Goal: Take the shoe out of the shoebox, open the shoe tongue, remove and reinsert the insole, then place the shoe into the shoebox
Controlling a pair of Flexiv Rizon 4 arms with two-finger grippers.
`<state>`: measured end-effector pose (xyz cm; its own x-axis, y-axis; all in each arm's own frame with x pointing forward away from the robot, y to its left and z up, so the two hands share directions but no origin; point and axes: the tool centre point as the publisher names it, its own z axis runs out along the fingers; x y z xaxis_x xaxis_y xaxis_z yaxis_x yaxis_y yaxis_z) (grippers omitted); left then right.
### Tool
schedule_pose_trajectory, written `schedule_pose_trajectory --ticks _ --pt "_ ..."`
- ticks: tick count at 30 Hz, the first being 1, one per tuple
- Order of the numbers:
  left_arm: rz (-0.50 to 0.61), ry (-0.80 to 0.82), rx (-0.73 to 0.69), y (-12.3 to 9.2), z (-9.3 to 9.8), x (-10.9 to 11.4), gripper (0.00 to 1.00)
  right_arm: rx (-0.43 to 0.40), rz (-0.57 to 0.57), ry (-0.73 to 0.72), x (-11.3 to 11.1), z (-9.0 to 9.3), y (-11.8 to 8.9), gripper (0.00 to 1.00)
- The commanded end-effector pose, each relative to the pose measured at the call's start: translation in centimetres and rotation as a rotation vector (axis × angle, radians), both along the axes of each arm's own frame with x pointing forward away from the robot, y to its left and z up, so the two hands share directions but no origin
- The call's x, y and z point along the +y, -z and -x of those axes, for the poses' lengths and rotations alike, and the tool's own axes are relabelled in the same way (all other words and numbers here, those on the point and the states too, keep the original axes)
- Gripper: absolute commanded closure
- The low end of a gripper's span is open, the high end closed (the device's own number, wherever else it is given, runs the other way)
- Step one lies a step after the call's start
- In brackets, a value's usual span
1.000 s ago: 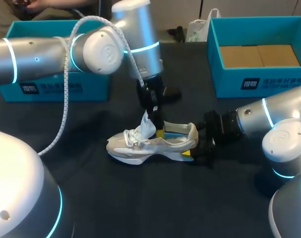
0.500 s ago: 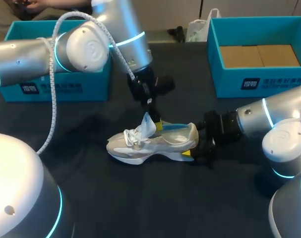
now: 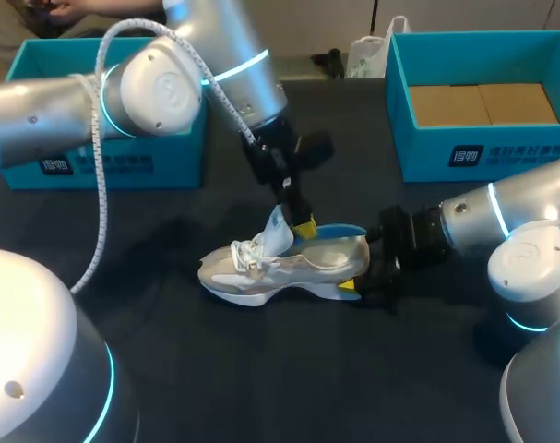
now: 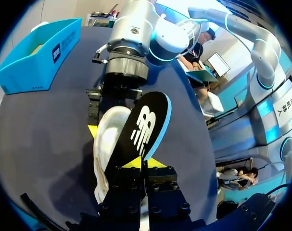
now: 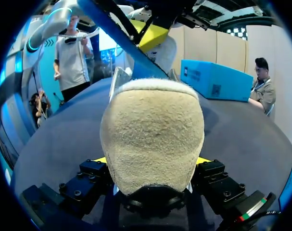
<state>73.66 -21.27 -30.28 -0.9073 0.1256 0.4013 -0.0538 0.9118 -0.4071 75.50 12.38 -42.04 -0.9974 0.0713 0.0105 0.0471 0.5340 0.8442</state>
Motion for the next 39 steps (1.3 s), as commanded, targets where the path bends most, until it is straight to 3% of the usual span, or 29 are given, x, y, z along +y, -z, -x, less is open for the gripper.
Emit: schedule_pose_trajectory --ticks 1,11,13,14,15,21,26,39 --pt "0.022 -0.012 0.003 0.8 0.0 -0.9 1.00 0.000 0.004 0.001 0.3 0.0 0.3 1.00" --pt "0.051 -0.071 -0.010 1.6 -0.3 -1.1 0.99 0.000 0.004 0.001 0.3 0.0 0.3 1.00" --pt "0.050 -0.070 -0.008 1.6 -0.3 -1.0 0.85 0.000 0.004 0.001 0.3 0.0 0.3 1.00" --pt "0.051 -0.067 -0.008 1.2 -0.2 -0.8 0.57 0.000 0.004 0.001 0.3 0.0 0.3 1.00" --pt "0.051 -0.064 -0.009 1.1 -0.2 -0.7 0.54 0.000 0.004 0.001 0.3 0.0 0.3 1.00" --pt "0.072 -0.053 -0.046 -0.2 0.1 -0.3 0.54 0.000 0.004 0.001 0.3 0.0 0.3 1.00" --pt "0.092 -0.066 -0.158 -0.9 0.7 0.1 0.52 0.000 0.004 0.001 0.3 0.0 0.3 1.00" --pt "0.100 -0.098 -0.439 -0.5 2.2 -0.5 0.51 0.000 0.004 0.001 0.3 0.0 0.3 1.00"
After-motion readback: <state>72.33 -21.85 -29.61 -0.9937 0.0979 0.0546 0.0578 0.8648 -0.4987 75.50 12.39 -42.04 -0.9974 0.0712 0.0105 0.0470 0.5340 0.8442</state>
